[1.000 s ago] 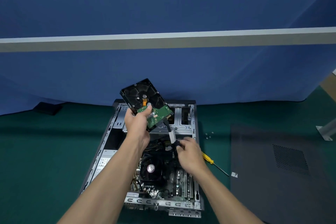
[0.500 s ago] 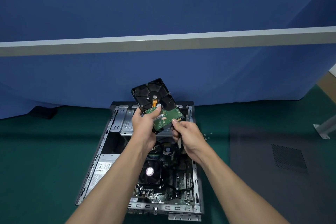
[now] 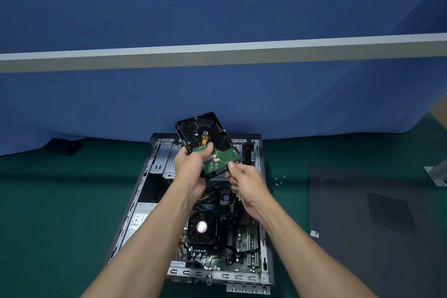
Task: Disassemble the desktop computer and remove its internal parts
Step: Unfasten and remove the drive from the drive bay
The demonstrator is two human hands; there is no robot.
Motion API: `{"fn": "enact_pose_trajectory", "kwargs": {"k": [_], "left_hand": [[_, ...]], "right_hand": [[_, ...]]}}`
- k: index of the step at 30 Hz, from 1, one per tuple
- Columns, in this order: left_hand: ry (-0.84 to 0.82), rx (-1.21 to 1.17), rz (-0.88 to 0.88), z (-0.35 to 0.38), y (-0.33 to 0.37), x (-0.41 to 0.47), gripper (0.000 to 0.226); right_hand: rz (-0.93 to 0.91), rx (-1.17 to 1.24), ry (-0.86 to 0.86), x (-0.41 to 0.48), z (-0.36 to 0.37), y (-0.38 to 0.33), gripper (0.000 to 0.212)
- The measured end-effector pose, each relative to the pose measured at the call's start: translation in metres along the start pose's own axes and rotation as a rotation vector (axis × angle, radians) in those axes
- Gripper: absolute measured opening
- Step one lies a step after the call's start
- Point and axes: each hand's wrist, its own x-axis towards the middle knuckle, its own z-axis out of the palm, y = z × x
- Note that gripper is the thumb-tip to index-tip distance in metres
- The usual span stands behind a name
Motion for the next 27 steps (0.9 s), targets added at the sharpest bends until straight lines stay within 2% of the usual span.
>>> {"fn": "enact_pose_trajectory", "kwargs": {"k": [2,6,8,10,11,13,15,19,22,24,27], "left_hand": [[0.015,-0.033,0.019,0.002,-0.001,-0.001,0.025],[0.177,-0.179,0.028,0.019,-0.011,-0.003,0.025],[0.205,-0.258,-0.004,0.022,-0.011,-0.002,0.034],[0.189,-0.177,0.006,0.020,-0.012,0.000,0.034],[0.176,-0.101,0.025,0.018,-0.013,0.000,0.030],[0.145,0.046,0.079,0.018,-0.017,-0.002,0.023],[0.090,0.198,0.165,0.023,-0.021,-0.005,0.022],[-0.067,0.495,0.347,0.050,-0.033,-0.014,0.022],[-0.186,0.596,0.371,0.075,-0.050,-0.023,0.018],[-0.243,0.604,0.324,0.089,-0.064,-0.027,0.017],[-0.343,0.626,0.275,0.104,-0.086,-0.031,0.023]], "right_hand": [[-0.022,-0.017,-0.026,0.001,-0.005,-0.002,0.037],[-0.053,-0.027,0.266,-0.004,0.009,0.009,0.040],[-0.012,-0.007,0.288,-0.010,0.012,0.017,0.042],[0.021,-0.100,0.220,-0.015,0.007,0.019,0.042],[0.005,-0.186,0.240,-0.015,0.001,0.018,0.040],[-0.086,-0.345,0.407,-0.012,-0.017,0.010,0.038],[-0.199,-0.366,0.431,-0.011,-0.035,-0.005,0.060],[-0.155,-0.195,0.175,-0.015,-0.062,-0.032,0.120],[-0.121,-0.077,0.177,-0.015,-0.083,-0.037,0.132],[-0.116,-0.010,0.228,-0.014,-0.100,-0.034,0.125],[-0.086,0.009,0.286,-0.010,-0.122,-0.023,0.079]]}}
